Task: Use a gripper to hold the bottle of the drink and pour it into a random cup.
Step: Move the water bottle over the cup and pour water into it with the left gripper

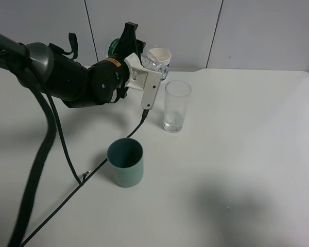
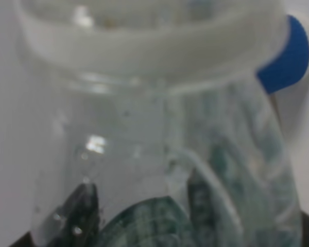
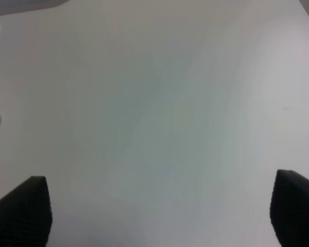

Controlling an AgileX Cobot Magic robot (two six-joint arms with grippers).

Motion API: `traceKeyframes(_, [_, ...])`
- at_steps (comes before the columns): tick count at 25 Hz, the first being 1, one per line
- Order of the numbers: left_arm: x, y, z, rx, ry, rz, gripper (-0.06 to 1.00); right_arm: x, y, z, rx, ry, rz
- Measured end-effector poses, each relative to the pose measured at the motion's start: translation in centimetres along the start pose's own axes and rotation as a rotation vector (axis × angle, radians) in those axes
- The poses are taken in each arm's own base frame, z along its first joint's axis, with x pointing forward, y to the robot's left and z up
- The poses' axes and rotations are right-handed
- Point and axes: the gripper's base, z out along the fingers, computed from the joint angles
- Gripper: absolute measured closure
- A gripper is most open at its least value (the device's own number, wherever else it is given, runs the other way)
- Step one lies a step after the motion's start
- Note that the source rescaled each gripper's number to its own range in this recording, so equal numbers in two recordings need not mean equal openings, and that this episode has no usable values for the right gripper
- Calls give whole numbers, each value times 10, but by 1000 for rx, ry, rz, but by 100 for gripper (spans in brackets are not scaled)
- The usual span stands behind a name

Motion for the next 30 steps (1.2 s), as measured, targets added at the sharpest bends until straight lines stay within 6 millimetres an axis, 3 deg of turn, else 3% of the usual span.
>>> traceKeyframes(30, [-7,2,-3,-19,-12,48,92,0,0,0,0,0,0])
